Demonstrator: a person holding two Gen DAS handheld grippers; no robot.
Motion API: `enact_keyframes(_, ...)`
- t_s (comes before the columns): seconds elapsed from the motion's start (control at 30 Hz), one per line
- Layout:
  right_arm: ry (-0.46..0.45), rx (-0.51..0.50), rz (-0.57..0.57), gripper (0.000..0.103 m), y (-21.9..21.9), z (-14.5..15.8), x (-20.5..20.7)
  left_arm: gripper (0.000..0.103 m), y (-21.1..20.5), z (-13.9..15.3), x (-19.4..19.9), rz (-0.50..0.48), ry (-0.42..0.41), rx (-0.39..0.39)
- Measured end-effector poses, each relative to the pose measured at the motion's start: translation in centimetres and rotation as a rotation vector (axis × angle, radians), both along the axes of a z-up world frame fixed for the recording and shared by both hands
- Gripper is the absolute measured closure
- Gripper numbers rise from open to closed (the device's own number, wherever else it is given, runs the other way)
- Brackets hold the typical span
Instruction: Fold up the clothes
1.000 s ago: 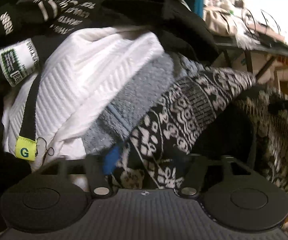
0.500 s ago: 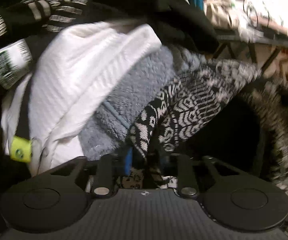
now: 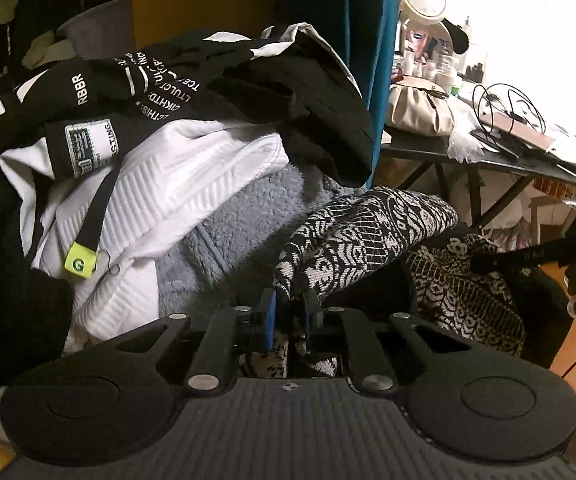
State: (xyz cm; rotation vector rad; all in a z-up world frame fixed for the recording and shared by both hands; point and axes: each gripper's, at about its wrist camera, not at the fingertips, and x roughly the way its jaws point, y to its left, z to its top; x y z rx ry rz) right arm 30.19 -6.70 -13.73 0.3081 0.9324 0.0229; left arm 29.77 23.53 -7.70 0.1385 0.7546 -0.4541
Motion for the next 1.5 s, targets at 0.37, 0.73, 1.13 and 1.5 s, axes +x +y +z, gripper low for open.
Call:
enact_keyframes(0.37,-0.071,0.066,0.035,0.096,-2.7,1.7,-2.4,0.089,-2.0,-1.3,-0.1,0.049,0.008,0.042)
enact_keyframes(0.73,0.024,0.164,0.017,0.026,-3.5,-0.1,-2.8,0.089,-2.4,-0.2,-1.3,0.089,0.003,-0.010)
enact_keyframes(1.13,-0.088,0.205,0.012,0.094,-3.4,1.4,-1.7,0.103,-2.3,3.4,-4.2,0.082,-0.101,-0.119)
enact_keyframes(1.5,-0.040,0.214,0.014,0.075,-3.5,1.0,-2.0,0.093,-2.9,0.9,-2.9,0.137,0.014,-0.044)
